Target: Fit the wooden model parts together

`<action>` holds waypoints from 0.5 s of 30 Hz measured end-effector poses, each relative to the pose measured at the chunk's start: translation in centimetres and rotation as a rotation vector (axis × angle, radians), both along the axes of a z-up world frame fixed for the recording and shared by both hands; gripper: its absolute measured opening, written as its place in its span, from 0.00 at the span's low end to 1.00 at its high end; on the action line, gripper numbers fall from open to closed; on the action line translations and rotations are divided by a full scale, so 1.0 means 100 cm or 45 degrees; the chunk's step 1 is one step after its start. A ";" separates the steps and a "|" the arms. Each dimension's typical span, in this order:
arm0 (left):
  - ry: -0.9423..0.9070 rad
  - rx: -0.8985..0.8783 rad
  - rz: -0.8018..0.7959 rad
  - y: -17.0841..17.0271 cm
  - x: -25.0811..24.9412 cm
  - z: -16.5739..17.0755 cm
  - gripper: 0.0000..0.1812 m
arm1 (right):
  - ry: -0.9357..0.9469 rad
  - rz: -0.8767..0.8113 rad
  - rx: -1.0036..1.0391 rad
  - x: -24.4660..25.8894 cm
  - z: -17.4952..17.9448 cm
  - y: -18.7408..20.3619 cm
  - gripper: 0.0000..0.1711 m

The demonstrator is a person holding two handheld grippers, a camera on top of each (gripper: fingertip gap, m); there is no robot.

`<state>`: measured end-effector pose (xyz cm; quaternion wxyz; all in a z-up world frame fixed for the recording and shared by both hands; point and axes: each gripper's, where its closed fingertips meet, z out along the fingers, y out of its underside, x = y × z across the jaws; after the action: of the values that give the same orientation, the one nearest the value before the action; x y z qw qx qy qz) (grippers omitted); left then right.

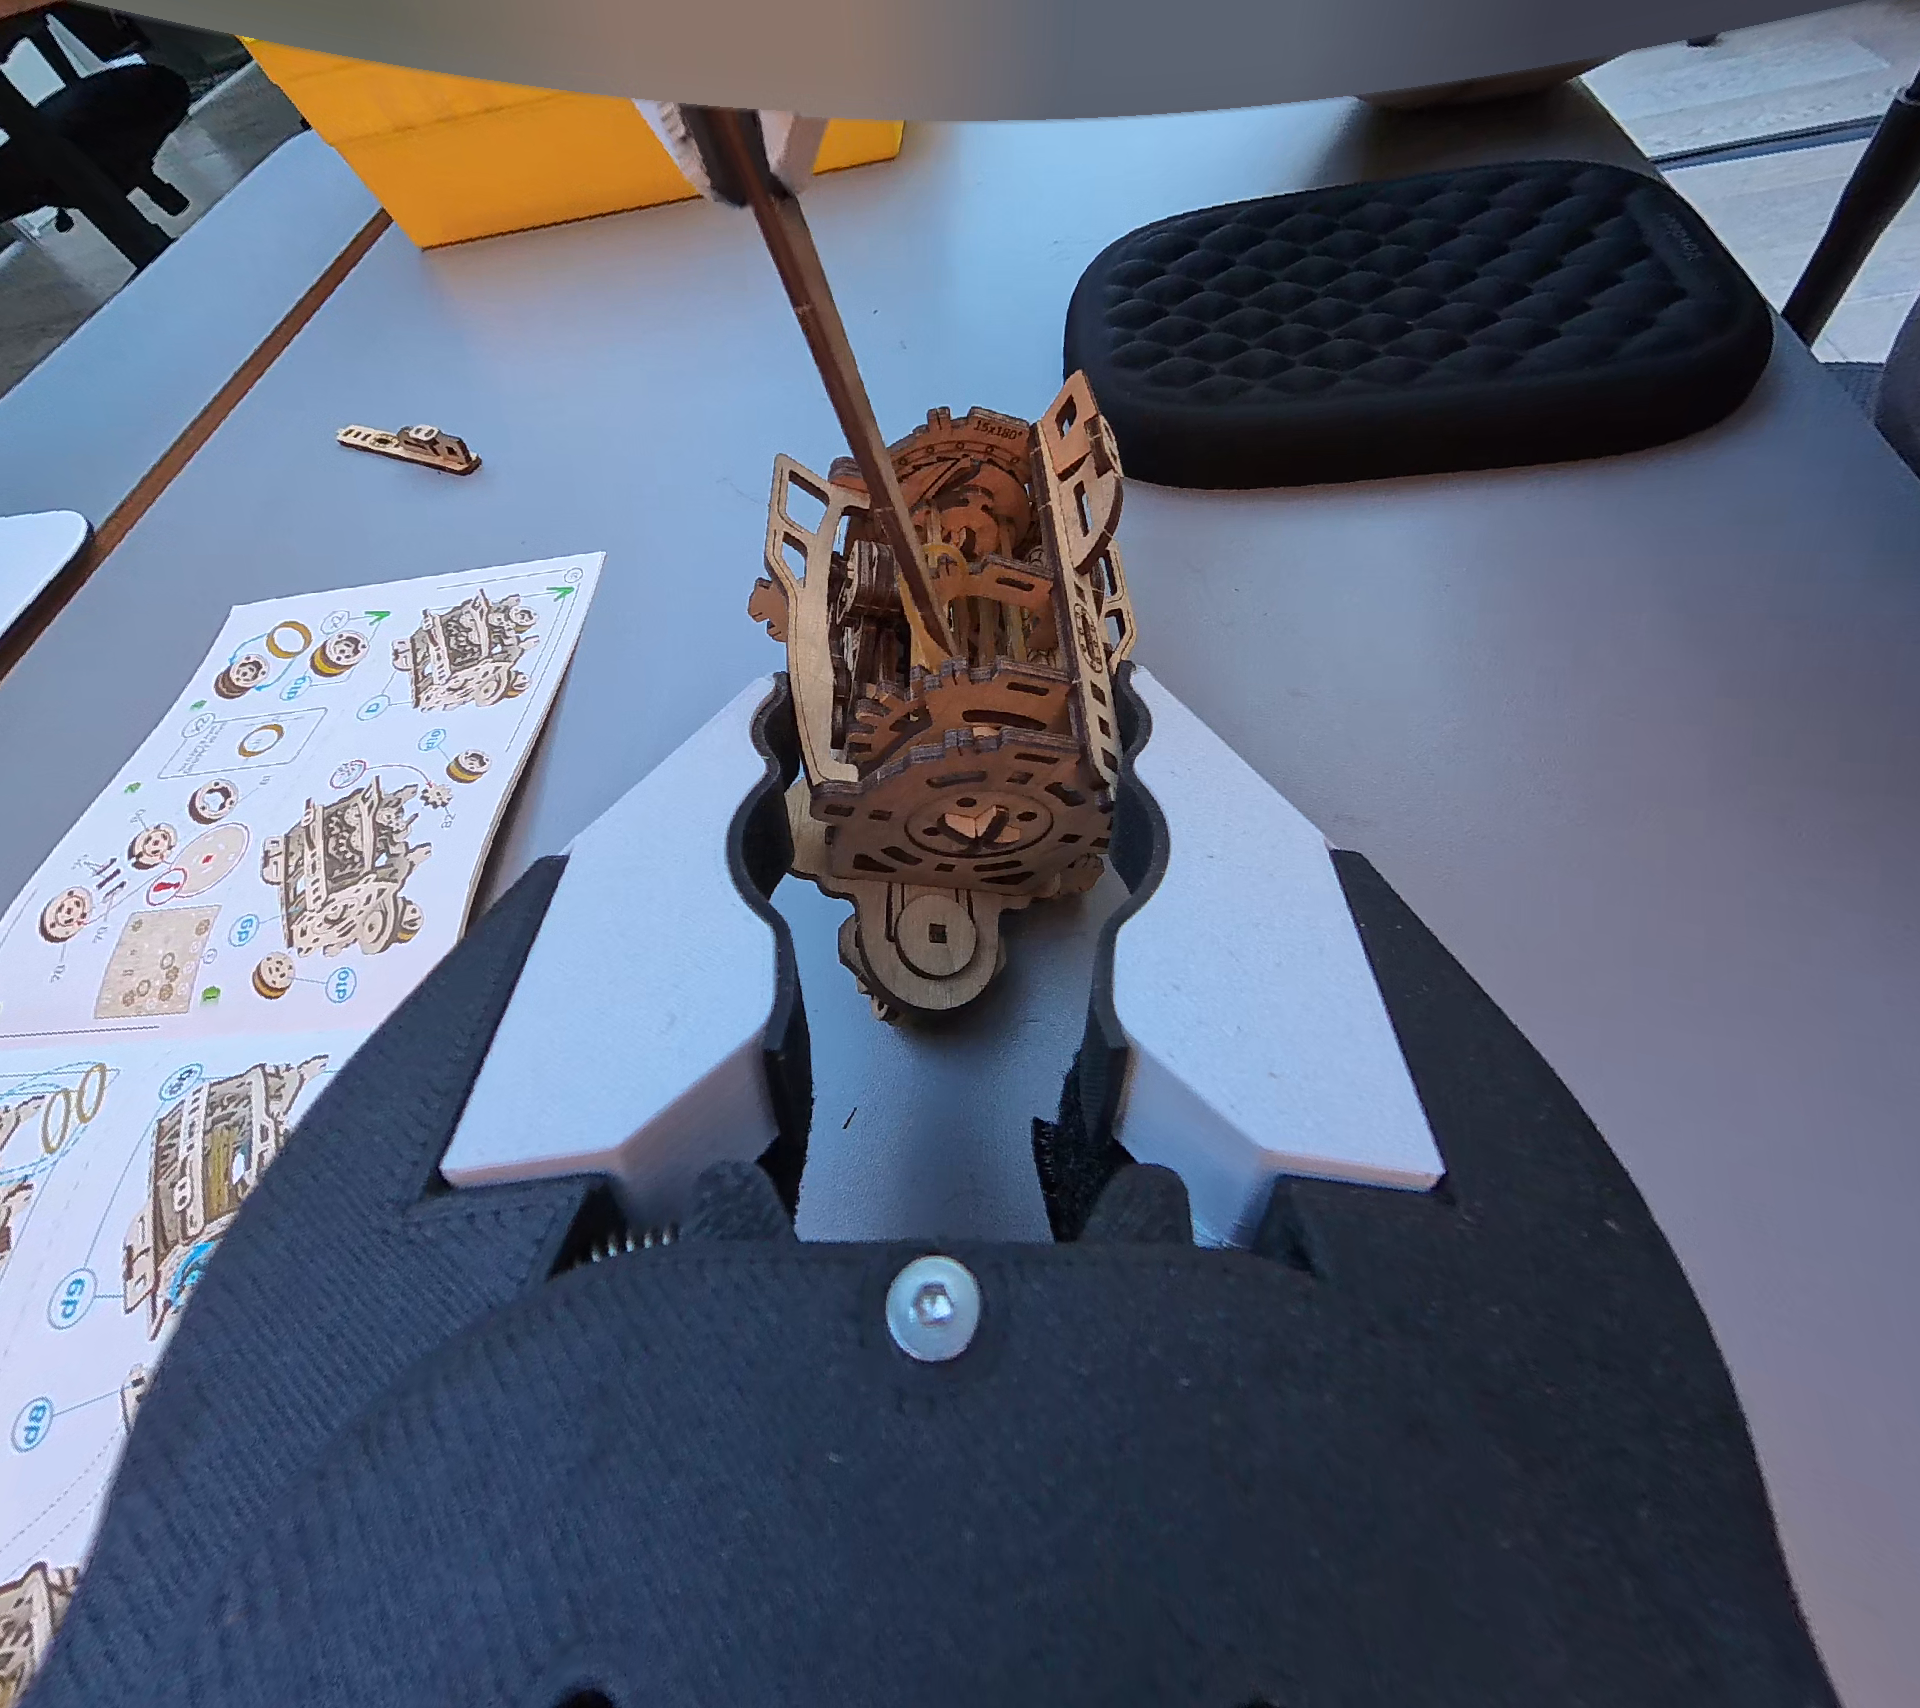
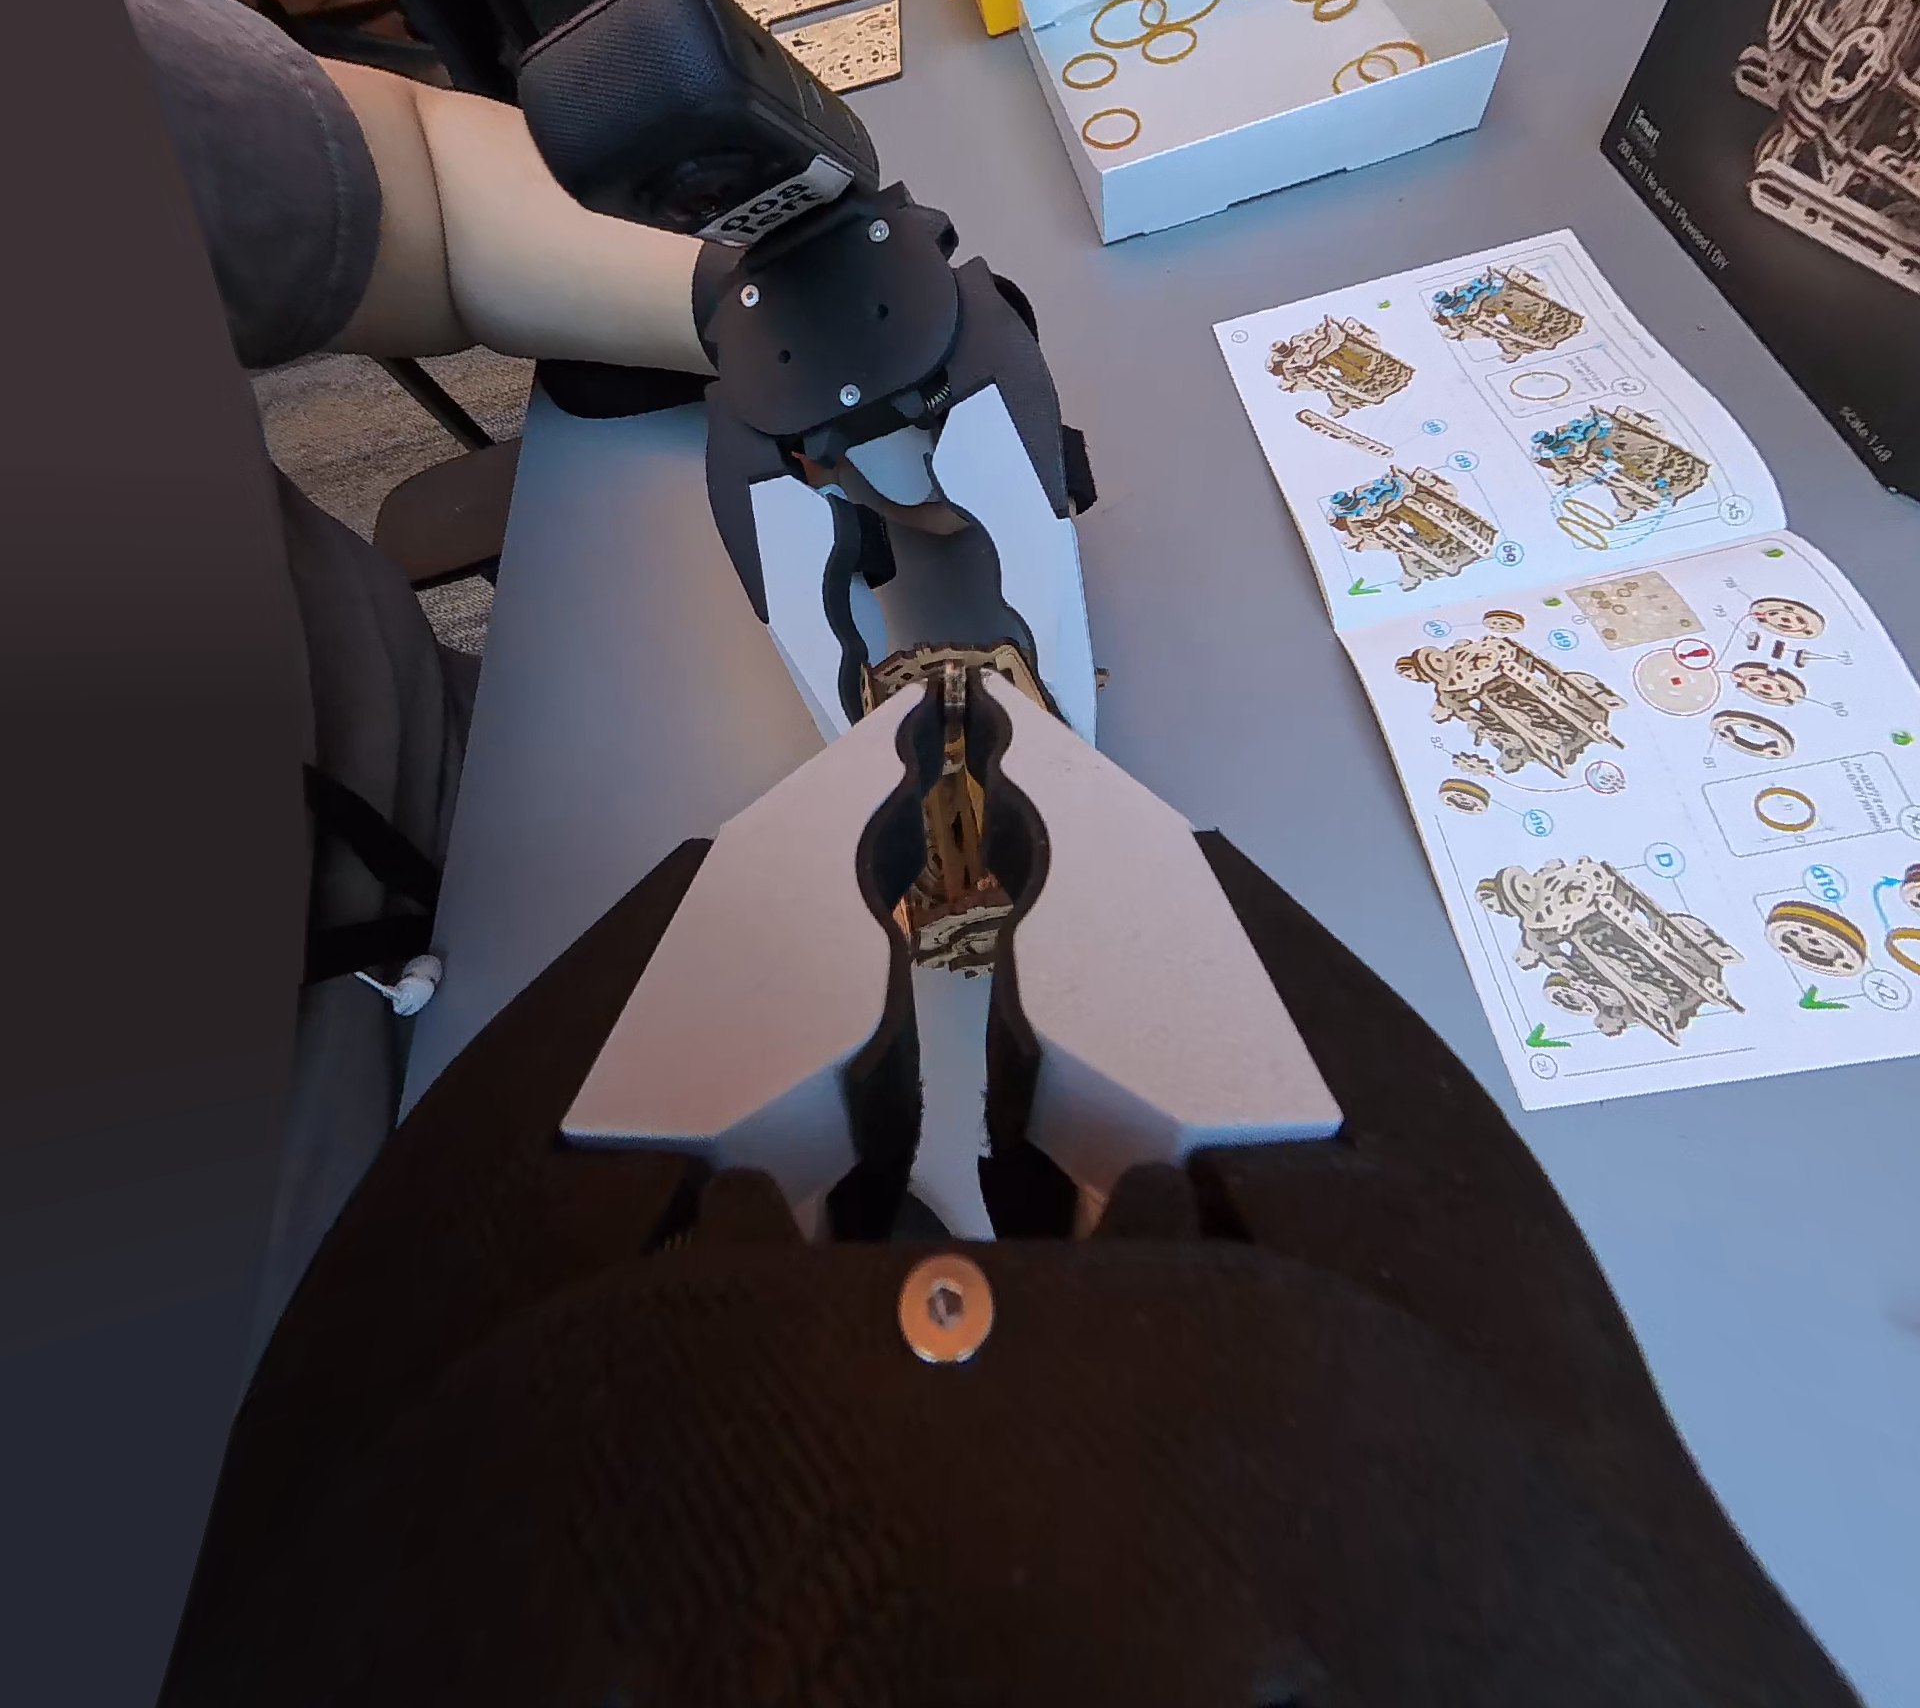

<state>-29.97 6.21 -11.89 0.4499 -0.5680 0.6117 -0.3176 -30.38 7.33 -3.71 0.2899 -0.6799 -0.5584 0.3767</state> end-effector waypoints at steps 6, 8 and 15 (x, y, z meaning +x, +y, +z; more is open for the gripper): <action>0.000 -0.001 0.000 0.000 0.000 0.000 0.33 | 0.004 -0.024 -0.002 0.002 0.002 0.003 0.00; 0.000 -0.001 -0.001 0.000 0.000 0.000 0.33 | 0.004 -0.041 0.008 0.003 0.003 0.006 0.00; 0.000 0.000 -0.001 0.000 0.000 0.000 0.33 | 0.004 -0.049 -0.005 0.005 0.003 0.007 0.00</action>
<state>-29.98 6.21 -11.88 0.4498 -0.5678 0.6117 -0.3178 -29.87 8.05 -3.39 0.2966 -0.6904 -0.5442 0.3731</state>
